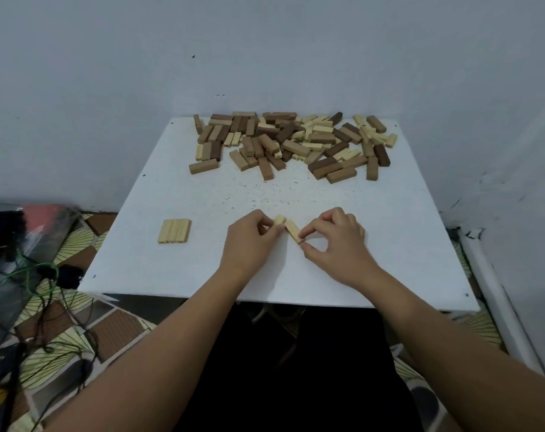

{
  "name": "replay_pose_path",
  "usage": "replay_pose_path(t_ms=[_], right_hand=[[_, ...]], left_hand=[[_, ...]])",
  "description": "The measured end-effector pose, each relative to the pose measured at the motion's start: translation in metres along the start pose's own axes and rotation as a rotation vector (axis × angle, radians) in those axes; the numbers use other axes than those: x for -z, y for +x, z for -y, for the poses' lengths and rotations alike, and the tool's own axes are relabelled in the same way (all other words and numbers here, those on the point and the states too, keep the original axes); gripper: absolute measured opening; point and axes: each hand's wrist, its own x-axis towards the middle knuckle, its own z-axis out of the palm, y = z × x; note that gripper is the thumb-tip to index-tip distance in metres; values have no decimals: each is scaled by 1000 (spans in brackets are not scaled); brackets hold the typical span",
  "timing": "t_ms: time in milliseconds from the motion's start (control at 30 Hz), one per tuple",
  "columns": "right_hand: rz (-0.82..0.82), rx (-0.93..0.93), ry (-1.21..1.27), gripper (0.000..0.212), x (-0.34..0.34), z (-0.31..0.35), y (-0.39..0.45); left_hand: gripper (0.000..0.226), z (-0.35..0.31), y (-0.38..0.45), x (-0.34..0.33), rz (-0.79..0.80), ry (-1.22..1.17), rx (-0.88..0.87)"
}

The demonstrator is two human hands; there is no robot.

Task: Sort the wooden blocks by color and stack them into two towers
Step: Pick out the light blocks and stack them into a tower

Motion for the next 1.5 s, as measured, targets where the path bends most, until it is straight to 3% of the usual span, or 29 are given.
replay_pose_path(t_ms=[167,367,700,933,1200,1267,1400,1500], right_hand=[[21,-28,-34,50,-7,1,-5],[-21,5,-35,36,-12,-5,-5],[-41,41,-45,38,-13,-5,-6],[-61,71,-34,37,-14,-5,-5],[-5,19,-105,63,-11,-4,-5],[-1,24,-111,59,-12,-4,-4],[-45,61,-66,46,-13,-4,-5],[-70,55,-51,46,-13,-4,-5]], left_hand=[[37,16,1,9,-48,99,19],[31,15,2,12,-57,90,50],[42,4,5,6,-63,32,87],[56,8,2,15,-69,239,62],[36,7,0,10,-31,179,43],[30,7,0,15,8,145,15],[39,8,-2,24,109,206,-109],[27,7,-3,30,143,160,-142]])
